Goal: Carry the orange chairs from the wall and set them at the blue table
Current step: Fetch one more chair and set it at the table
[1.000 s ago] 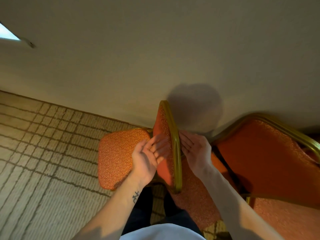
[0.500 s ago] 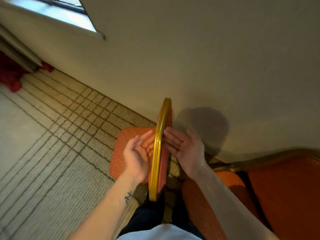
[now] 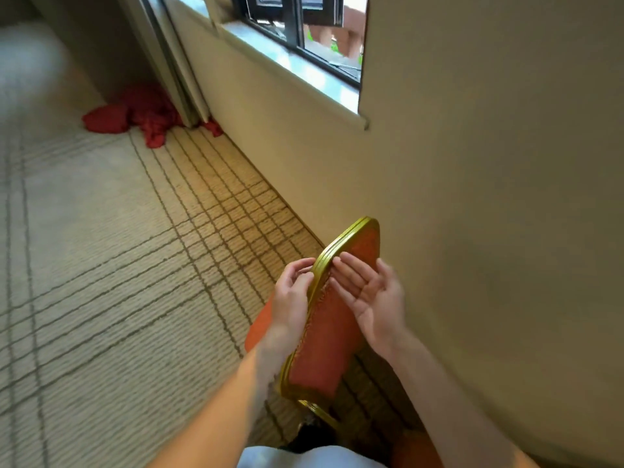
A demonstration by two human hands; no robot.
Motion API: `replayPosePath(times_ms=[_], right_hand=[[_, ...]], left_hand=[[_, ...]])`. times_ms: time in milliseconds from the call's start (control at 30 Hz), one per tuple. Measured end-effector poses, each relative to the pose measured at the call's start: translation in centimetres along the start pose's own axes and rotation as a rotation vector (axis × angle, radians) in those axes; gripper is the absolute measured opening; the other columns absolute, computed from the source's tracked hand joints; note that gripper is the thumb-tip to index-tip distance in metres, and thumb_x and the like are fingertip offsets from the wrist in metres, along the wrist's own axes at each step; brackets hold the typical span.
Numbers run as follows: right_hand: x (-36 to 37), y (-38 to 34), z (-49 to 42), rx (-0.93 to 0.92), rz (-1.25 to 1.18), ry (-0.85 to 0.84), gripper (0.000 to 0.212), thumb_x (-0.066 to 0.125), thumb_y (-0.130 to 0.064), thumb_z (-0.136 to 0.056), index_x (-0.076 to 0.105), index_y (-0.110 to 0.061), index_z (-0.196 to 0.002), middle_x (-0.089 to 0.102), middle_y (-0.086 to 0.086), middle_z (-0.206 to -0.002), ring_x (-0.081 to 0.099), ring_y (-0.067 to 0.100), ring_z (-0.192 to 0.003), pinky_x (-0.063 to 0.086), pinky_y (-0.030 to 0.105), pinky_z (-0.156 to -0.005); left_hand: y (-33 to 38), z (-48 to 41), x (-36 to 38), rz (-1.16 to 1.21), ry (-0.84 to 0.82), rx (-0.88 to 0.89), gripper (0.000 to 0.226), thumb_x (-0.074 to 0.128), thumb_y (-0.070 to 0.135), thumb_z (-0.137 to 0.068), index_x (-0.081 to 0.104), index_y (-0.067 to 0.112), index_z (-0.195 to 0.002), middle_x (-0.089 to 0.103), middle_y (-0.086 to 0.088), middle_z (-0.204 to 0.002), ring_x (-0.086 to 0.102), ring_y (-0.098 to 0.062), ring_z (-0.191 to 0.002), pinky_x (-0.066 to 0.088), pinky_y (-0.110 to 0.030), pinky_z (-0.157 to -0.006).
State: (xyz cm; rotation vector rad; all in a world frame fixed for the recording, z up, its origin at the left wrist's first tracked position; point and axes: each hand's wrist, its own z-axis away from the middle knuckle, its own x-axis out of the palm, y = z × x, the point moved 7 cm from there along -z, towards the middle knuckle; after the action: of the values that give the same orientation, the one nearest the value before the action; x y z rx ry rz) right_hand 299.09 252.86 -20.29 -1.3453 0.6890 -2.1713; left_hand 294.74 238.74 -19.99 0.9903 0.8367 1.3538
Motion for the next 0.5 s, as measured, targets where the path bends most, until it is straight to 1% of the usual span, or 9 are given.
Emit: replayPosePath(times_ms=[67,133,200,233,300,333,400,500], right_hand=[[1.3,0.3,-1.5,-0.001,0.035,-0.004,0.058,0.030,-0.044,-0.107,0.059,-0.002,-0.135,0.068,0.018,-0.131,0.062,0.029,-0.127,0.041,0.049,-0.116],[2.4,0.4,-2.7,-0.012,0.077,-0.005,0.057,0.030,-0.043,-0.107,0.059,-0.002,-0.135,0.069,0.018,-0.130,0.063,0.029,-0.126,0.041,0.049,-0.116],[3.4,0.5,-3.6,-0.020,0.137,-0.004,0.055,0.030,-0.041,-0.108,0.059,-0.004,-0.135,0.070,0.016,-0.129,0.064,0.029,-0.125,0.042,0.049,-0.115],[4.0,0.5,-3.9,-0.025,0.172,-0.004,0.054,0.030,-0.041,-0.108,0.060,-0.005,-0.135,0.070,0.014,-0.129,0.064,0.028,-0.125,0.043,0.049,-0.115],[4.9,0.4,-4.8,-0.041,0.253,-0.006,0.051,0.030,-0.041,-0.108,0.062,-0.010,-0.134,0.071,0.008,-0.129,0.064,0.023,-0.124,0.043,0.048,-0.114],[5.3,0.3,-5.3,-0.051,0.290,-0.005,0.050,0.030,-0.041,-0.108,0.063,-0.012,-0.133,0.071,0.005,-0.129,0.064,0.021,-0.125,0.043,0.048,-0.114],[6.0,-0.1,-6.5,-0.074,0.345,0.007,0.048,0.032,-0.040,-0.108,0.064,-0.015,-0.132,0.071,0.001,-0.129,0.063,0.016,-0.125,0.043,0.046,-0.115],[7.4,-0.9,-8.5,-0.106,0.414,0.021,0.044,0.033,-0.036,-0.108,0.066,-0.017,-0.130,0.071,-0.003,-0.129,0.062,0.010,-0.126,0.042,0.039,-0.115]], left_hand=[[0.7,-1.3,-1.1,-0.062,0.026,0.058,0.022,0.057,0.012,-0.097,0.070,0.024,-0.111,0.074,-0.005,-0.110,0.072,-0.024,-0.101,0.060,-0.044,-0.091],[1.3,-2.6,-1.9,-0.159,0.044,0.123,0.023,0.057,0.020,-0.093,0.067,0.034,-0.108,0.073,0.000,-0.106,0.071,-0.015,-0.090,0.060,-0.043,-0.085],[2.2,-3.4,-2.4,-0.364,0.079,0.215,0.023,0.054,0.025,-0.094,0.059,0.037,-0.113,0.070,0.009,-0.101,0.066,-0.006,-0.080,0.055,-0.039,-0.077],[2.7,-3.5,-2.6,-0.487,0.102,0.263,0.024,0.054,0.027,-0.095,0.054,0.037,-0.117,0.067,0.013,-0.096,0.063,-0.004,-0.079,0.052,-0.036,-0.075],[3.5,-3.9,-2.7,-0.684,0.139,0.331,0.033,0.055,0.033,-0.094,0.043,0.037,-0.125,0.066,0.013,-0.090,0.062,-0.011,-0.081,0.047,-0.036,-0.077],[3.7,-4.4,-2.8,-0.737,0.151,0.339,0.037,0.056,0.037,-0.093,0.039,0.037,-0.127,0.067,0.011,-0.091,0.063,-0.016,-0.084,0.048,-0.037,-0.079],[4.1,-5.6,-3.2,-0.773,0.170,0.329,0.041,0.056,0.039,-0.091,0.035,0.039,-0.126,0.069,0.008,-0.091,0.067,-0.022,-0.087,0.051,-0.041,-0.082],[4.9,-7.2,-3.5,-0.812,0.180,0.337,0.044,0.054,0.041,-0.088,0.034,0.040,-0.126,0.069,0.007,-0.089,0.069,-0.025,-0.086,0.054,-0.044,-0.084]])
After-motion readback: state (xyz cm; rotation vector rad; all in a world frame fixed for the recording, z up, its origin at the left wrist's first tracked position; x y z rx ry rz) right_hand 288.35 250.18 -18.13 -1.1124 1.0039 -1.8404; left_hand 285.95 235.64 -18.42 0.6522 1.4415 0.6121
